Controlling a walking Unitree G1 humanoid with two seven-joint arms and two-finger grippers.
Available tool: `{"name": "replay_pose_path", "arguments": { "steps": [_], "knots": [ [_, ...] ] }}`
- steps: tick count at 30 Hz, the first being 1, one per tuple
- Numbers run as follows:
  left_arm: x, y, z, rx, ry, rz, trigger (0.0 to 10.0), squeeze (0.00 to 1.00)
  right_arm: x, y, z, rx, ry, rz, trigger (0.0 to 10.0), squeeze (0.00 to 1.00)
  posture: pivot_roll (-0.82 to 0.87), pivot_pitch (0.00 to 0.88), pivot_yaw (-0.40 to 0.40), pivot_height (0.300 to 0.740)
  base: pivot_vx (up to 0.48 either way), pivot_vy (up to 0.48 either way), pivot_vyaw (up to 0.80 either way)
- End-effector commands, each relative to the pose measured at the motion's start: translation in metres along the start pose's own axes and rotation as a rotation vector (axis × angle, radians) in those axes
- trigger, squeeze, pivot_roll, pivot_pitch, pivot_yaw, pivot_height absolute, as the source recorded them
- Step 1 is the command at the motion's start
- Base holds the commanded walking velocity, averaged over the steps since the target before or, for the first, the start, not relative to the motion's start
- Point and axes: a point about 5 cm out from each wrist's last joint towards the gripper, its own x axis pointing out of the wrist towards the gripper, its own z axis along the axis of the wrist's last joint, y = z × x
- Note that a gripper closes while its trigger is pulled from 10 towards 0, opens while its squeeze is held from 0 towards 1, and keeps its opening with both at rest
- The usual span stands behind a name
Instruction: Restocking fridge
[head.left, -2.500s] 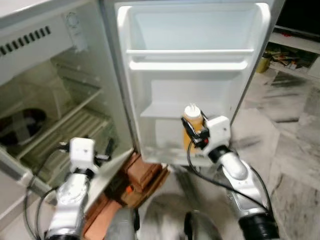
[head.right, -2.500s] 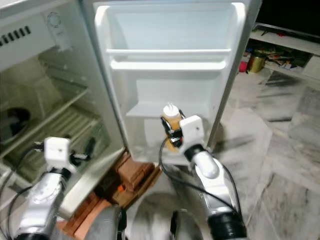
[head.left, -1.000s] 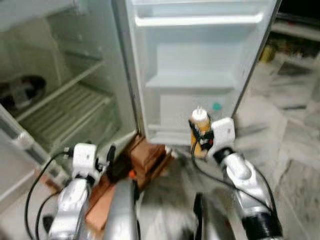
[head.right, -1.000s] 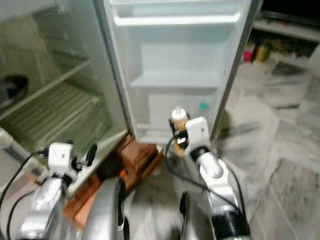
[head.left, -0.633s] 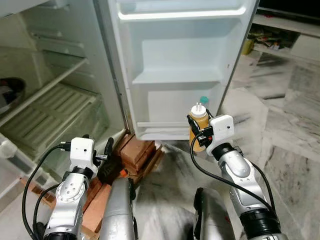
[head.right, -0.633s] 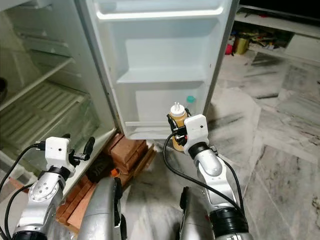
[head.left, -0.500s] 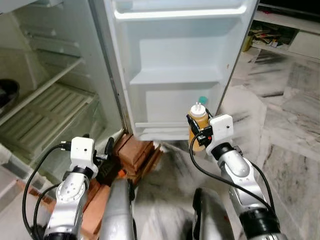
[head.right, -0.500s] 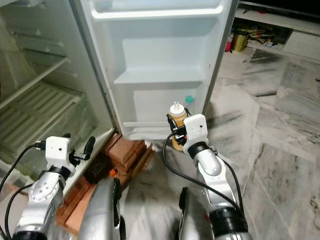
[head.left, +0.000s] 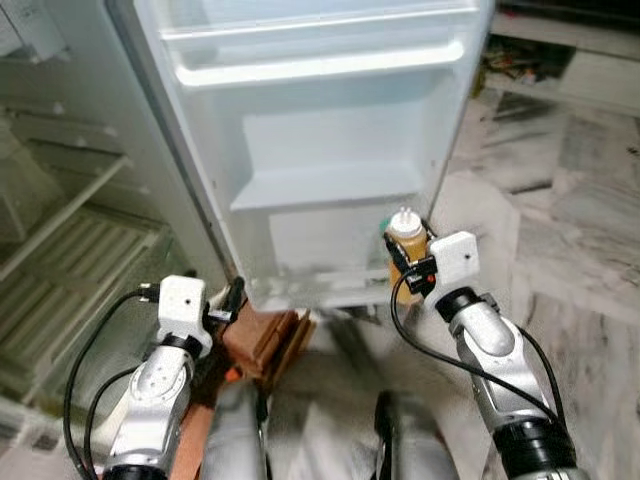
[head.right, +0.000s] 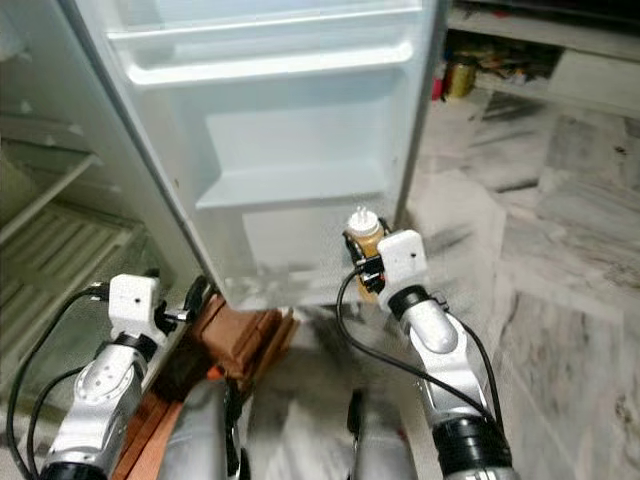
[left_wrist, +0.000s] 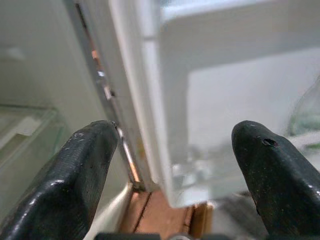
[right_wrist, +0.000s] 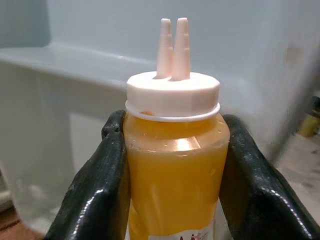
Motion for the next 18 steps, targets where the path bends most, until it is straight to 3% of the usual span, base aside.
{"name": "replay_pose_path", "arguments": {
  "steps": [1,3,10,18],
  "knots": [
    [-0.002,0.011,0.002,0.02,0.002,0.03,10.0,0.0,0.007,0.011,0.009,0.008,-0.044,0.036,10.0,0.0,0.05,0.031,0.029,0.578,0.349,0.0,0.0],
    [-0.002,0.011,0.001,0.02,0.002,0.03,10.0,0.0,0.007,0.011,0.009,0.006,-0.043,0.038,10.0,0.0,0.05,0.031,0.029,0.578,0.322,0.0,0.0],
    [-0.002,0.009,0.002,0.006,-0.003,0.03,10.0,0.0,0.006,0.011,0.008,0.004,-0.041,0.047,10.0,0.0,0.05,0.036,0.029,0.578,0.071,0.0,0.8],
    [-0.005,0.016,-0.001,0.019,0.023,0.048,10.0,0.0,0.01,0.023,0.0,0.023,0.005,0.148,10.0,0.0,0.07,0.052,0.026,0.578,0.0,0.0,0.0]
  ]
}}
